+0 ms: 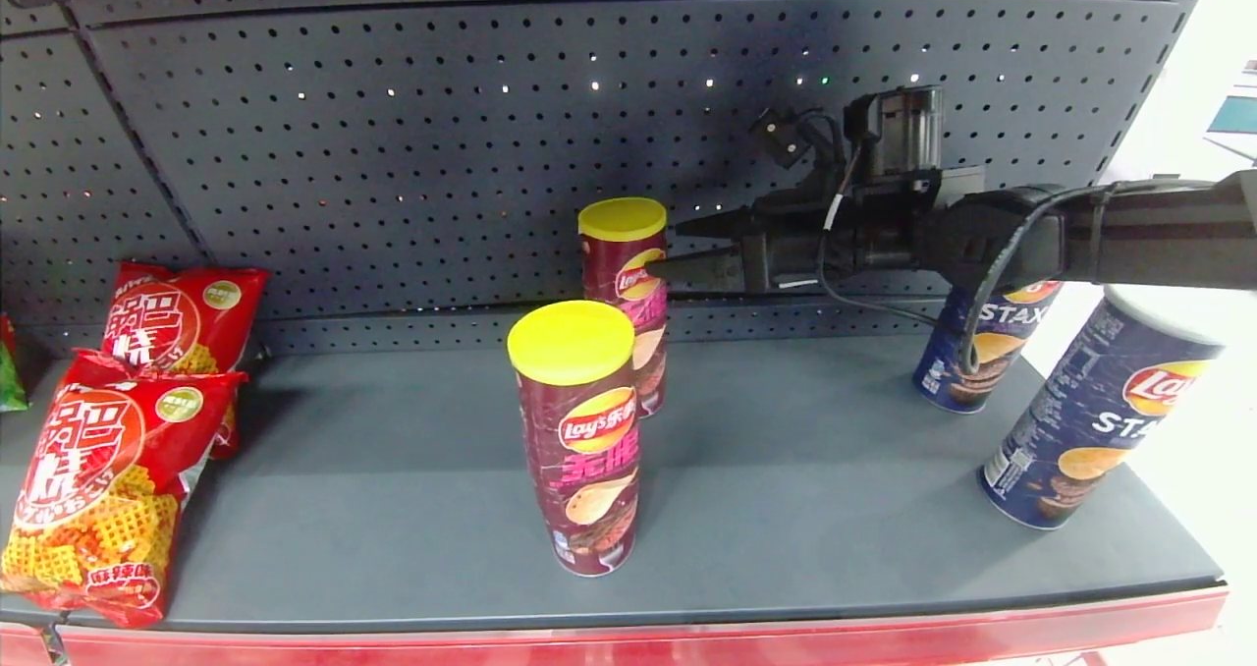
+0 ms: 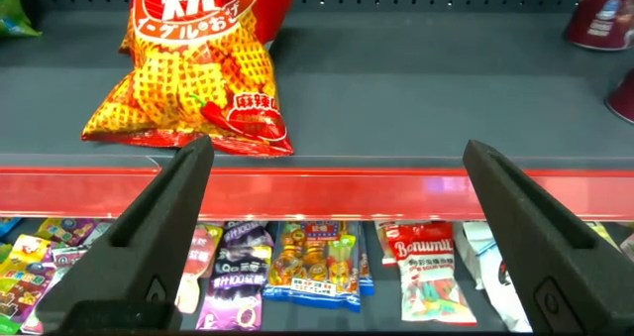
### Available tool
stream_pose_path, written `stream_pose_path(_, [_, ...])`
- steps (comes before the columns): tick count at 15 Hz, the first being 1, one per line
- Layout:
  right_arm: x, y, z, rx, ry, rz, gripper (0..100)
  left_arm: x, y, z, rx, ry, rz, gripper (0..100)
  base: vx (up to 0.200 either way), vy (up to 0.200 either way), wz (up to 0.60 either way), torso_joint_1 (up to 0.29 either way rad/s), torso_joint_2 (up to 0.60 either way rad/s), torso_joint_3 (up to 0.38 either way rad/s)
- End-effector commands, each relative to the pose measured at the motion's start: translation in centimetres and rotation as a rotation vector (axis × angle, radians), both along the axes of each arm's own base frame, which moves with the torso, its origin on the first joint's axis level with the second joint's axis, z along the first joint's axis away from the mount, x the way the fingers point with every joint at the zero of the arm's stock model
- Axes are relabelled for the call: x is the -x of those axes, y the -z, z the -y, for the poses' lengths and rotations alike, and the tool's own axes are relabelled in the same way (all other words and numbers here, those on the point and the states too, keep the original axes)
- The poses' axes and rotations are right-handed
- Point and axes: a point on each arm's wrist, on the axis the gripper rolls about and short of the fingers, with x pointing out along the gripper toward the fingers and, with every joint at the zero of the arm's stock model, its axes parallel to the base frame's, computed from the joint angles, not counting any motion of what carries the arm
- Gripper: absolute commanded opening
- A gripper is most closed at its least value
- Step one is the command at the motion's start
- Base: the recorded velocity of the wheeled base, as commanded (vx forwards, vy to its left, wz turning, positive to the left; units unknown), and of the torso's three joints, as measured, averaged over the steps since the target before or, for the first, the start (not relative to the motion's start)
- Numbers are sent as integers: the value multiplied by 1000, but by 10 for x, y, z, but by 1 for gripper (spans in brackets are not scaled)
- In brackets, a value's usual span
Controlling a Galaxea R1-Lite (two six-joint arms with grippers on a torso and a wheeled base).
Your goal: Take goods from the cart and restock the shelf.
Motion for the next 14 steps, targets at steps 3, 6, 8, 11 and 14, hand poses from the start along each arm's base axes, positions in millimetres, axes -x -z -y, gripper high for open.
stream_pose_path(3, [6,-4,1,0,-5,4,100,0,0,0,1,0,-2,100,0,0,0,0,0,0])
stream_pose_path(6, [10,-3,-5,2,-26,-3,100,0,0,0,1,0,0,100,0,0,0,0,0,0])
stream_pose_path(8, [14,-1,-10,11,-39,-18,100,0,0,0,1,0,-2,100,0,0,0,0,0,0])
stream_pose_path(11, [19,1,-18,21,-63,-37,100,0,0,0,1,0,-2,100,0,0,0,0,0,0])
stream_pose_path(14, [26,5,-27,36,-90,-73,100,0,0,0,1,0,0,100,0,0,0,0,0,0])
